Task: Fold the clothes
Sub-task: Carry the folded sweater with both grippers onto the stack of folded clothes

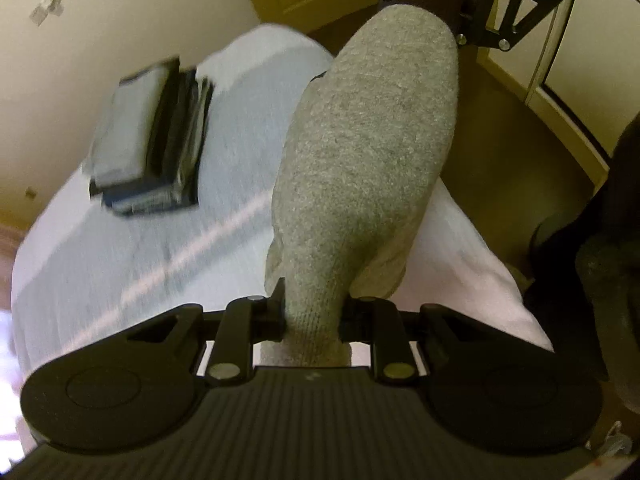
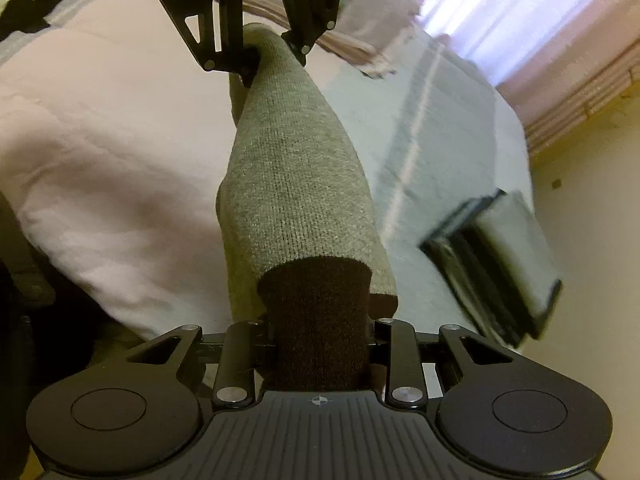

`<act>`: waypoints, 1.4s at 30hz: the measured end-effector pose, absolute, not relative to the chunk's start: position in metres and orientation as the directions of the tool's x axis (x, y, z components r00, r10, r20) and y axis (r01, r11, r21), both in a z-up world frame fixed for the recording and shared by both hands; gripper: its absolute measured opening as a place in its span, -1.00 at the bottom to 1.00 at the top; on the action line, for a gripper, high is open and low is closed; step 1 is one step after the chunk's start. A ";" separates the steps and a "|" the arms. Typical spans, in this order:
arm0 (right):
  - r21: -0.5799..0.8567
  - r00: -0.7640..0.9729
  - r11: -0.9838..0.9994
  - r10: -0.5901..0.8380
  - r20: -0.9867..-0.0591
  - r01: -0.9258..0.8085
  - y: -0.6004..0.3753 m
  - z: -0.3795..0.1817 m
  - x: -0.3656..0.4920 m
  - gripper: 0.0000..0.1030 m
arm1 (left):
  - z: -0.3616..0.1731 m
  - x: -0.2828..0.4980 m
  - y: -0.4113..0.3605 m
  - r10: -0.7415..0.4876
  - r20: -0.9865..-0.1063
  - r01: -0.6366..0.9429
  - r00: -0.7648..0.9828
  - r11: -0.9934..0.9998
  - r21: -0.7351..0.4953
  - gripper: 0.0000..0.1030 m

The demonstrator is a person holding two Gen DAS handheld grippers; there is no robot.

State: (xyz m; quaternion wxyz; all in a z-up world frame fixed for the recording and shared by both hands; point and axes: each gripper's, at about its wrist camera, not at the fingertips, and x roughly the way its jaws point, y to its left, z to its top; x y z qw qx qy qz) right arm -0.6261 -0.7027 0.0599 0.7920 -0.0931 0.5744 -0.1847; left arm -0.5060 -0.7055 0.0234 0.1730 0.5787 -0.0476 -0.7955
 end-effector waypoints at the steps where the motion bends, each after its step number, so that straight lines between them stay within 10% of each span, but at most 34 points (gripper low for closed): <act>1: -0.365 0.264 0.910 -0.408 -0.874 0.198 -0.711 0.066 -0.632 -0.49 | 0.027 -0.513 -0.720 -0.329 -0.898 0.210 -0.292 -0.938 0.275 -0.65; 14: -0.426 0.249 0.880 -0.470 -0.847 0.212 -0.867 0.122 -0.674 -0.49 | 0.074 -0.578 -0.864 -0.398 -0.853 0.195 -0.339 -0.916 0.350 -0.65; 29: -0.649 0.482 0.761 -0.574 -0.662 0.015 -1.188 0.151 -0.714 -0.48 | 0.103 -0.653 -1.100 -0.690 -0.711 0.529 -0.136 -0.657 0.537 -0.65; 34: -0.813 0.567 0.579 -0.651 -0.505 -0.060 -1.232 0.082 -0.727 -0.47 | 0.033 -0.676 -1.121 -0.826 -0.563 0.504 -0.013 -0.492 0.710 -0.65; 42: -0.782 0.562 0.602 -0.596 -0.573 -0.160 -1.232 -0.083 -0.776 -0.41 | -0.153 -0.719 -1.073 -0.794 -0.606 0.384 0.052 -0.544 0.746 -0.66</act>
